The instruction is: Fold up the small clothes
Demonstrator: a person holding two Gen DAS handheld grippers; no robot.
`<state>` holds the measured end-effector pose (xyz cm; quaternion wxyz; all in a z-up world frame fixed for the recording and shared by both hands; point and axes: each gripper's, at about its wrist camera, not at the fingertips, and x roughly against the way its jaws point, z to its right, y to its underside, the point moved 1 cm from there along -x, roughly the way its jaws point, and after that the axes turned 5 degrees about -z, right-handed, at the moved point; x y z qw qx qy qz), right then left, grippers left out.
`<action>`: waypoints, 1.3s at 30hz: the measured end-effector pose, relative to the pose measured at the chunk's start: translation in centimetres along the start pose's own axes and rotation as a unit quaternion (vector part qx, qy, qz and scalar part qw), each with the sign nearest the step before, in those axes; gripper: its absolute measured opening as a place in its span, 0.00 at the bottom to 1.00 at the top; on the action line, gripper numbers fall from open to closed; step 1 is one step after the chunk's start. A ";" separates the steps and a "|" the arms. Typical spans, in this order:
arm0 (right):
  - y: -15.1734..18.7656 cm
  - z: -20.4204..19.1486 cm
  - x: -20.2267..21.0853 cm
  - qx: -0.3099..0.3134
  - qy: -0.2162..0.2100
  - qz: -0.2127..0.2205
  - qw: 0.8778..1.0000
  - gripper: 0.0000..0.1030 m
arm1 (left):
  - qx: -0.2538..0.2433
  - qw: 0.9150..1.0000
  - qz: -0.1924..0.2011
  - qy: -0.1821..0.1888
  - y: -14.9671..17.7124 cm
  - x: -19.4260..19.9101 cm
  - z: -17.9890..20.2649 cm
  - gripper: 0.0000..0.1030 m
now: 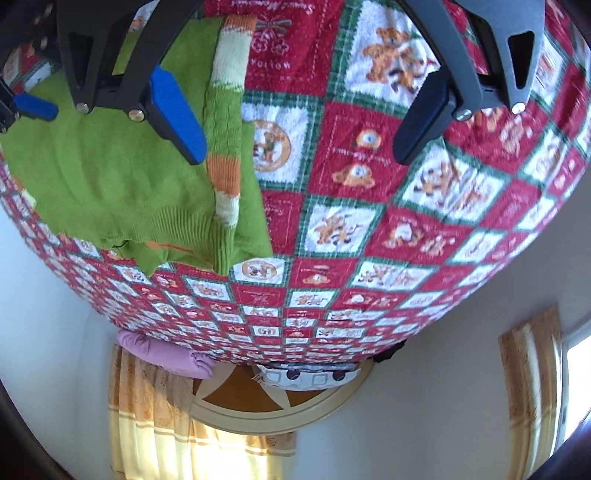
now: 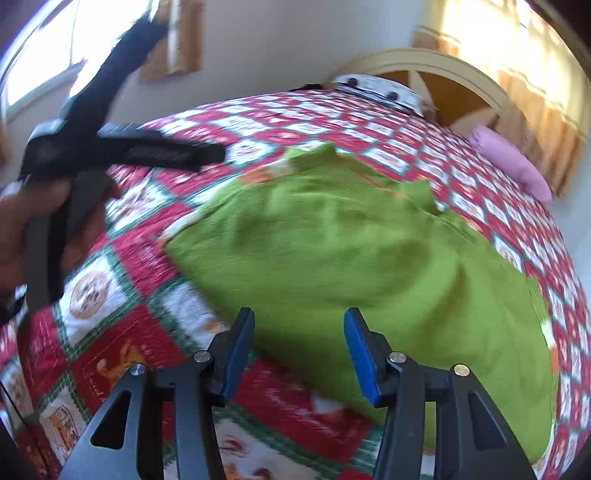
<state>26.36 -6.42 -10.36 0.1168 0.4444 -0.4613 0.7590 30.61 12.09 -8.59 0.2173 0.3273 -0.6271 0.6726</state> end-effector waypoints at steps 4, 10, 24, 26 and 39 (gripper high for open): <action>0.1 -2.5 -0.4 0.037 0.008 0.006 0.999 0.50 | -0.014 1.000 -0.005 -0.005 -0.9 -0.6 0.7 1.00; -0.1 -5.0 -1.3 0.075 0.031 0.013 0.997 0.50 | -0.034 0.999 -0.010 -0.003 -1.3 -1.3 1.9 1.00; -1.4 -8.6 -3.3 0.121 0.094 0.039 0.987 0.50 | -0.018 0.997 -0.065 0.045 -2.6 -5.5 1.8 0.99; -1.7 -8.6 -3.5 0.117 0.094 0.038 0.988 0.50 | -0.017 0.996 -0.072 0.059 -2.9 -5.9 1.7 0.97; -1.6 -10.5 -4.2 0.143 0.143 0.044 0.978 0.50 | 0.016 0.979 -0.123 0.163 -4.2 -9.6 2.5 0.57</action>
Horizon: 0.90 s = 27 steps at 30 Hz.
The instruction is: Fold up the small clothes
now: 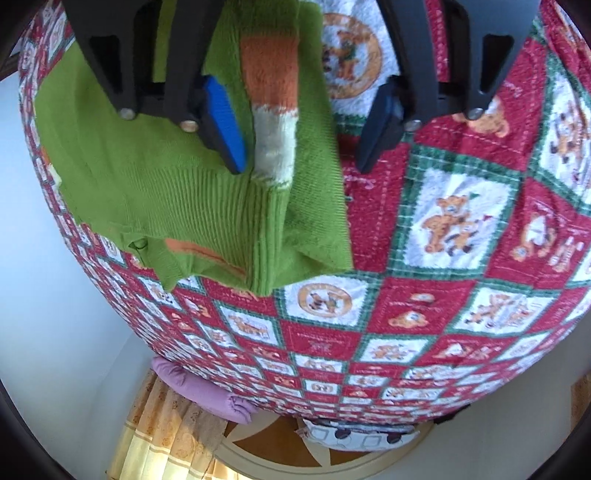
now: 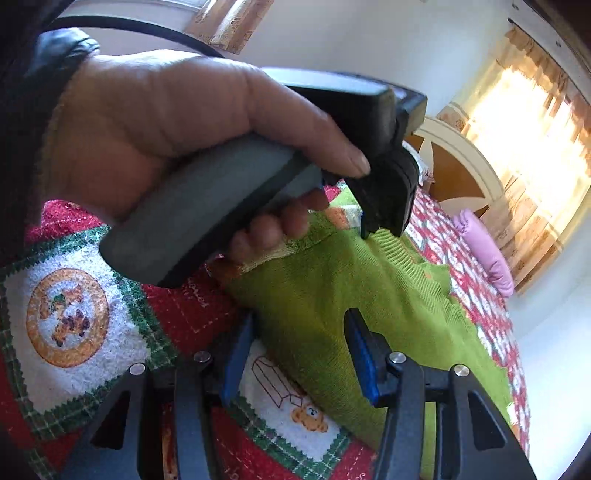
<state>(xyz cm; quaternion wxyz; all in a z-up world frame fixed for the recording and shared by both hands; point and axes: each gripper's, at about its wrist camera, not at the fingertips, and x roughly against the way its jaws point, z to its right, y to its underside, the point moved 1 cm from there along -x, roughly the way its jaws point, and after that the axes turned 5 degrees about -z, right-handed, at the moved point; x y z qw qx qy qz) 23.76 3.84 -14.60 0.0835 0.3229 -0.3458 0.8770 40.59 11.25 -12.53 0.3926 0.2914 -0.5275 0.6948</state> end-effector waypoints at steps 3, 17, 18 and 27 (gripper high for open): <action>-0.3 -0.3 0.2 0.004 0.005 0.001 1.000 0.49 | 0.004 1.000 -0.003 0.015 -0.1 -0.4 0.1 0.53; -0.4 0.9 0.8 -0.018 -0.044 -0.001 0.999 0.11 | 0.036 0.995 -0.015 0.087 -1.1 0.3 -1.0 0.16; -0.4 1.0 1.0 -0.025 -0.048 0.000 0.999 0.10 | 0.042 0.994 -0.014 0.096 -1.2 0.6 -1.2 0.16; 0.6 4.8 2.3 -0.103 -0.090 0.010 0.991 0.10 | 0.050 0.992 0.001 0.119 -1.8 2.4 -0.5 0.16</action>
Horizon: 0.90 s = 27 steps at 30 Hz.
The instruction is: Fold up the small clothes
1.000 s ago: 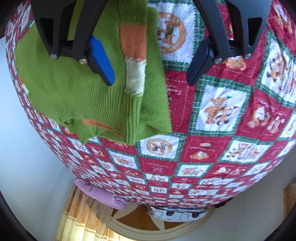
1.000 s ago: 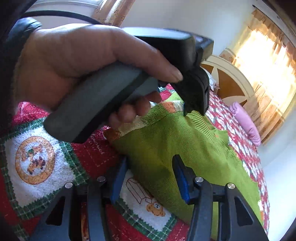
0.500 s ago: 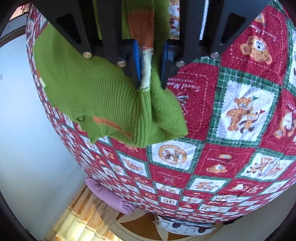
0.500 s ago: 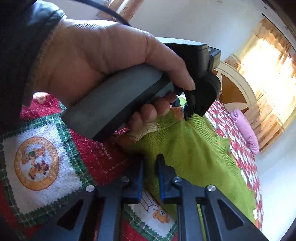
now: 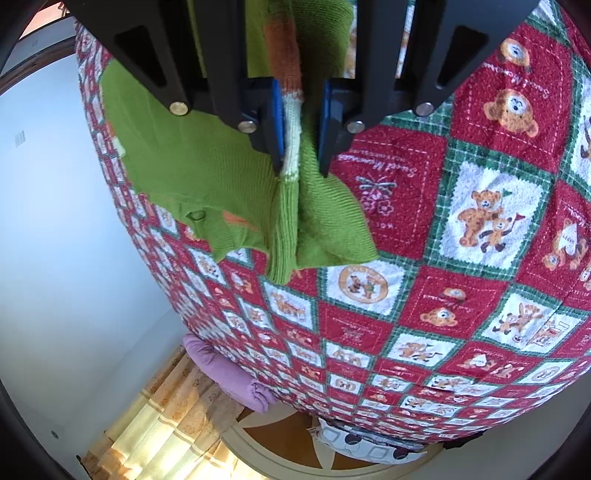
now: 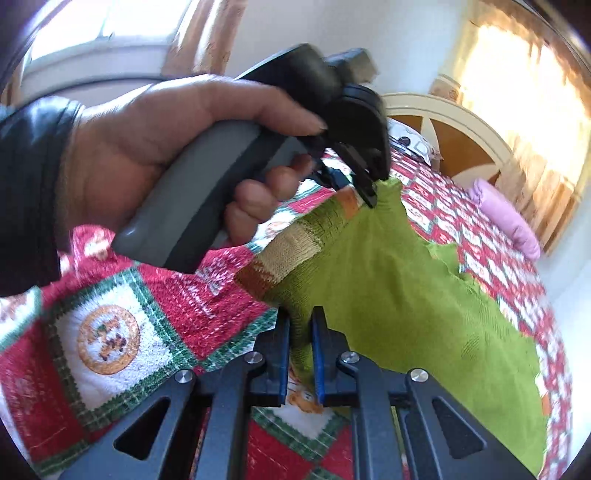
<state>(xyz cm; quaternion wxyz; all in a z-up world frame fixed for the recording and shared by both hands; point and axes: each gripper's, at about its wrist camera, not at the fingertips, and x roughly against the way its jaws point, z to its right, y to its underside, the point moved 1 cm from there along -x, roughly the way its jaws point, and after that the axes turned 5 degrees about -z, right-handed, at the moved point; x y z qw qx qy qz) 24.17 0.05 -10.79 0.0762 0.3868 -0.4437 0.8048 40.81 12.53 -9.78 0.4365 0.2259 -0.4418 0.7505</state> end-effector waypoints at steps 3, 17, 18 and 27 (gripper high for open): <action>0.0 2.1 0.8 -0.043 -0.026 0.008 0.999 0.07 | 0.005 1.000 0.006 0.015 -0.4 0.6 0.9 0.16; 1.9 8.7 4.5 -0.149 -0.055 0.044 0.986 0.05 | -0.035 0.999 0.028 0.032 -1.4 2.1 9.6 0.15; 2.0 9.6 4.6 -0.156 -0.057 0.047 0.985 0.05 | -0.038 0.998 0.028 0.032 -1.5 2.1 10.4 0.15; 4.3 14.7 6.7 -0.214 -0.058 0.062 0.973 0.05 | -0.054 0.997 0.030 0.036 -1.7 1.2 14.8 0.15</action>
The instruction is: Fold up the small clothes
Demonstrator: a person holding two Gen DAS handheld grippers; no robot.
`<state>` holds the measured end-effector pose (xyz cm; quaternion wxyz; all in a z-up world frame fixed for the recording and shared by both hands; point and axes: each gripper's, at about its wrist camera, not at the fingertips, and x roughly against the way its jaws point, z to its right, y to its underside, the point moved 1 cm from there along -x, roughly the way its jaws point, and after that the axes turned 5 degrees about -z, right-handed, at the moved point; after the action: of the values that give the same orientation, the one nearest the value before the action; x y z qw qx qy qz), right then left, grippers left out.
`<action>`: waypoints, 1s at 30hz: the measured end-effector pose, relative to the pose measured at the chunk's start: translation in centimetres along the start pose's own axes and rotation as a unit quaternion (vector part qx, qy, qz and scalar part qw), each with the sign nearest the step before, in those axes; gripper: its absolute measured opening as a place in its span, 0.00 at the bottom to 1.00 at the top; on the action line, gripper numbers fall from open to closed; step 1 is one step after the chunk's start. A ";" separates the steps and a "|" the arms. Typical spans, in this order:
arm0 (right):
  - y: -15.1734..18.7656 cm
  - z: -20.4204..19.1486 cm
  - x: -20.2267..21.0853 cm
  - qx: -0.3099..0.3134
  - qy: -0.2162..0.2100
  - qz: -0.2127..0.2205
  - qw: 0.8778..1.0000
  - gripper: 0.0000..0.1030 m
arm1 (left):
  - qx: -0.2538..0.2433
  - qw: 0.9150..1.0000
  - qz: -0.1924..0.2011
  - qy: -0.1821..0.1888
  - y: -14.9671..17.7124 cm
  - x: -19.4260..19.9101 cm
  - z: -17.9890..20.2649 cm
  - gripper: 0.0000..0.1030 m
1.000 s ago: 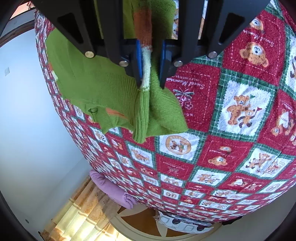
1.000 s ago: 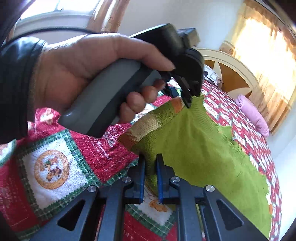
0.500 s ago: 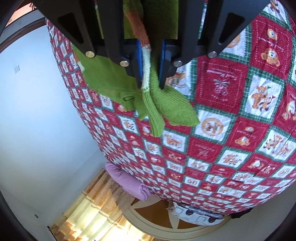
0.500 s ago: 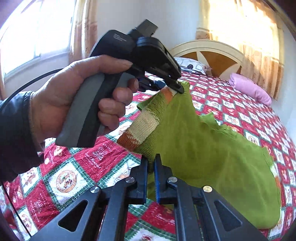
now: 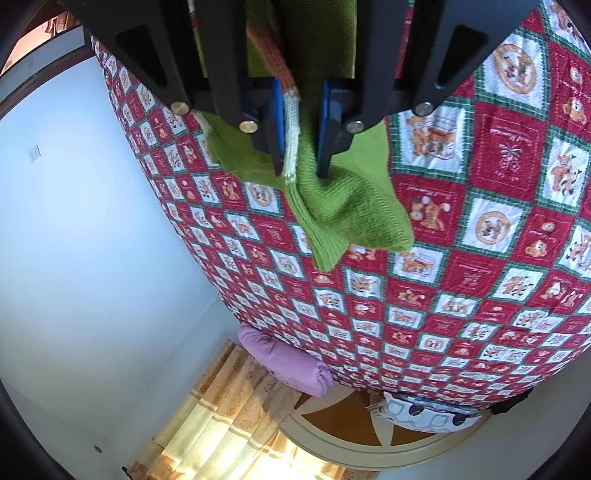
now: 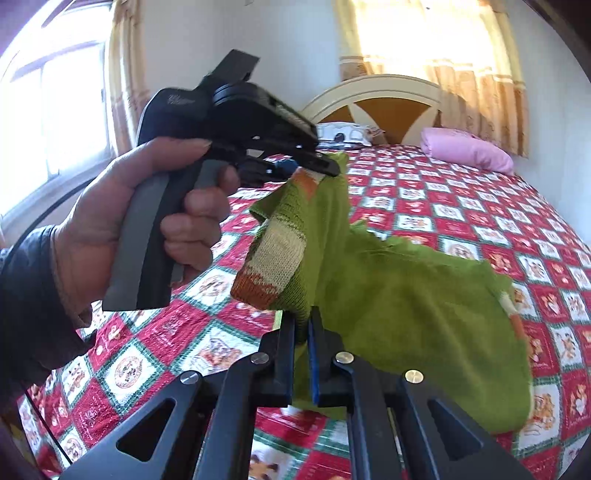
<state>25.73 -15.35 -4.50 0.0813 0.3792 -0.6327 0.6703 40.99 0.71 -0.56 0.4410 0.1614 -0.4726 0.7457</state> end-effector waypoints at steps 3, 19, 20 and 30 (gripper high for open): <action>0.1 2.0 0.8 -0.022 -0.003 0.000 1.000 0.05 | -0.008 1.000 -0.002 0.004 -0.1 -0.7 1.5 0.15; 2.2 9.6 3.6 -0.109 -0.010 -0.010 0.994 0.05 | -0.062 0.997 -0.036 0.017 0.7 -6.2 9.0 0.15; 2.4 10.0 3.7 -0.116 -0.012 -0.012 0.993 0.05 | -0.064 0.997 -0.039 0.015 0.7 -6.6 9.3 0.15; 5.3 14.2 3.0 -0.190 -0.015 -0.042 0.981 0.05 | -0.076 0.994 -0.081 0.005 2.3 -12.3 11.5 0.15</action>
<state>26.25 -30.36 -8.03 0.1702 0.3934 -0.7329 0.5283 44.01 -15.59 -4.17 0.5135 0.1617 -0.5114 0.6699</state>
